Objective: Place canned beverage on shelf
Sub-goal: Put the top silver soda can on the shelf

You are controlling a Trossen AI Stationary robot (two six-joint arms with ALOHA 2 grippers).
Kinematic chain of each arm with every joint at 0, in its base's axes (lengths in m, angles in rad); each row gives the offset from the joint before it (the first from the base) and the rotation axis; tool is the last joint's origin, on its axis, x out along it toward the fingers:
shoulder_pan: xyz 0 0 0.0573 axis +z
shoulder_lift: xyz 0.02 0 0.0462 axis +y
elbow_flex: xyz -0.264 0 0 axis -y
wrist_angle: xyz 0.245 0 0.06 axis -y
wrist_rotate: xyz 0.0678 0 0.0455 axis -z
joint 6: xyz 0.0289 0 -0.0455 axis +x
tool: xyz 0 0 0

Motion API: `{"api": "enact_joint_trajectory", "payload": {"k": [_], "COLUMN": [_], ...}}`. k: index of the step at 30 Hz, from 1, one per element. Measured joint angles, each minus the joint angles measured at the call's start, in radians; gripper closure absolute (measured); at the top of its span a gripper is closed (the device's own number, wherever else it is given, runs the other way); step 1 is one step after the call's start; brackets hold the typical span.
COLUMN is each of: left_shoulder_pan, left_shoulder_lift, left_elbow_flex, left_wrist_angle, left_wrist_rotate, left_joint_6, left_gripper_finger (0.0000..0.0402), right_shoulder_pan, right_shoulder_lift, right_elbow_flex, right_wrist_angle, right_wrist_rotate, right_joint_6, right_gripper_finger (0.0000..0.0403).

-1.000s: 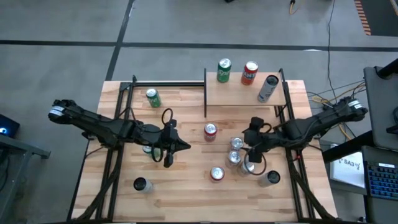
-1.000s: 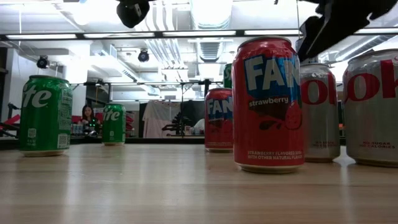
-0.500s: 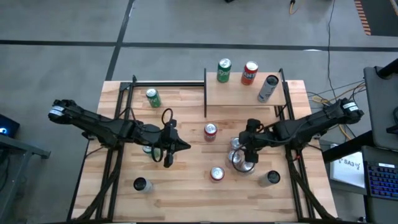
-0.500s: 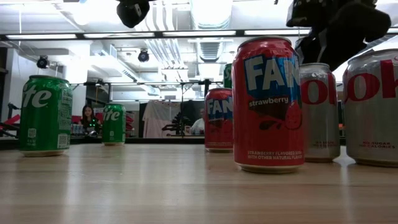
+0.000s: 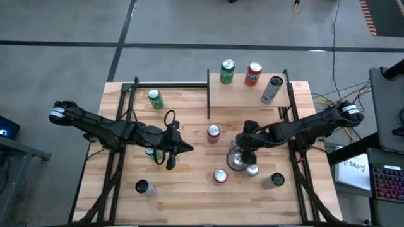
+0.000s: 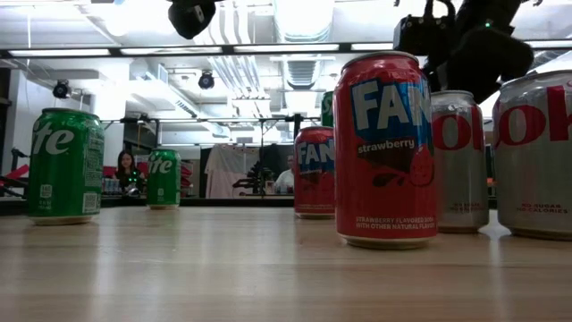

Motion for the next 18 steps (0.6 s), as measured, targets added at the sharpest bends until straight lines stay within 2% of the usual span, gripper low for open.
{"api": "enact_joint_trajectory", "payload": {"k": [5,14,18], "left_shoulder_pan": [0.0,0.0,0.0], "left_shoulder_lift": [0.0,0.0,0.0], "left_elbow_flex": [0.0,0.0,0.0], "left_wrist_angle": [0.0,0.0,0.0], "left_wrist_rotate": [0.0,0.0,0.0], "left_joint_6": [0.0,0.008,0.021], "left_gripper_finger": [0.0402,0.0402,0.0402], "right_shoulder_pan": [-0.012,-0.025,-0.026], "right_shoulder_lift": [0.018,0.019,0.015], "right_elbow_flex": [0.0,0.0,0.0], "right_wrist_angle": [0.029,0.043,0.049], "right_wrist_rotate": [0.0,-0.001,0.0], "right_joint_6": [-0.017,-0.017,-0.018], "right_gripper_finger": [0.0087,0.0134,0.0136]}}
